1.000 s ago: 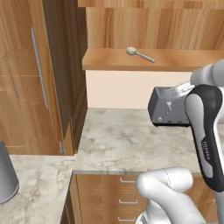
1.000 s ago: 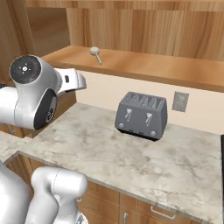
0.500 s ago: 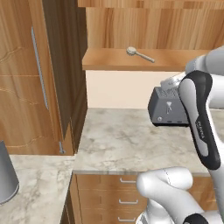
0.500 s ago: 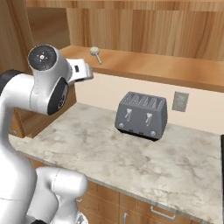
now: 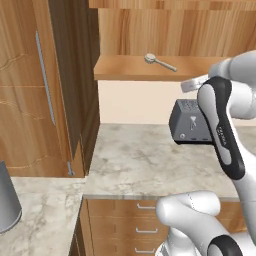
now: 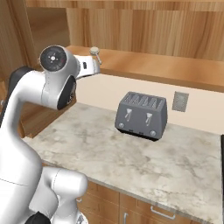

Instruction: Locate and retrieve the dish brush and dish brush from the cabinet. Place them next to the sink.

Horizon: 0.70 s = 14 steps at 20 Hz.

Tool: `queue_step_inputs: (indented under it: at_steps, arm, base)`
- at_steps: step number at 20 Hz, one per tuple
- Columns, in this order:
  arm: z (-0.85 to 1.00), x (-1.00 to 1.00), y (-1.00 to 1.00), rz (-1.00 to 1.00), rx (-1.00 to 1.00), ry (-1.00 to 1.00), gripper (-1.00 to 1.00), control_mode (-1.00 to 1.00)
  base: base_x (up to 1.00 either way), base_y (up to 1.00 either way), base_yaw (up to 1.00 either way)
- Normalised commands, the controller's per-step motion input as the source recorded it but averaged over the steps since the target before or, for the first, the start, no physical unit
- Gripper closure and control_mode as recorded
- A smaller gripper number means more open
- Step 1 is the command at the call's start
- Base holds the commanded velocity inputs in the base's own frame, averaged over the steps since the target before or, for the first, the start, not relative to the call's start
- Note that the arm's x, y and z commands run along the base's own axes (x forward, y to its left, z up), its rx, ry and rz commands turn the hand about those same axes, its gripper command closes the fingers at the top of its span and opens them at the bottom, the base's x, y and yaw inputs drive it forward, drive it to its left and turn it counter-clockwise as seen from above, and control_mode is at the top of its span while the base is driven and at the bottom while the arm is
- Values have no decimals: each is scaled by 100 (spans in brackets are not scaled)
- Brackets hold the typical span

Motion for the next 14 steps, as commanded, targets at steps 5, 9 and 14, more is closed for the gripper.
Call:
queue_step_inputs:
  at_steps: [5,9,14]
  arm:
    - [22,9,0,0,-3,-7,-100,-100]
    - [37,7,0,1,-9,1,-100,-100]
    - [19,14,-3,0,-8,5,-100,-100]
  base:
    - [0,0,0]
    - [0,0,0]
    - [0,0,0]
